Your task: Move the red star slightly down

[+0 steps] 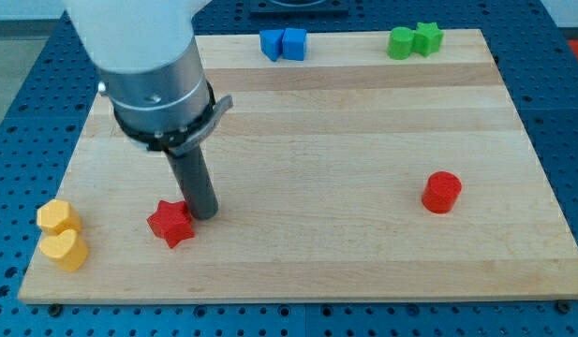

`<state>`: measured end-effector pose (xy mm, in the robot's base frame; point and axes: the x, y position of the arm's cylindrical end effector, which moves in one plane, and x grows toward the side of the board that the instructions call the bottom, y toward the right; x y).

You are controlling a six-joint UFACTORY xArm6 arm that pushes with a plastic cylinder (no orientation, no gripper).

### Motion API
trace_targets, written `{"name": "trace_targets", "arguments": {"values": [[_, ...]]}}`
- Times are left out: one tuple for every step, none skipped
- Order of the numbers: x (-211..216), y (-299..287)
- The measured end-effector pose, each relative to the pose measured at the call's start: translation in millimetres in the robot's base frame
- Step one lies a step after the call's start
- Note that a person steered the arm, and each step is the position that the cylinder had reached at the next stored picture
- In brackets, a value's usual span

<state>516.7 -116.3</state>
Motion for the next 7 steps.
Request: {"name": "trace_targets", "arguments": {"values": [[-11.4,-13.5],[-8.1,-33.1],[1.7,-42.1],[14.7,-48.9],[19.0,-52.5],[3.3,-34.4],[-1.2,18.9]]}}
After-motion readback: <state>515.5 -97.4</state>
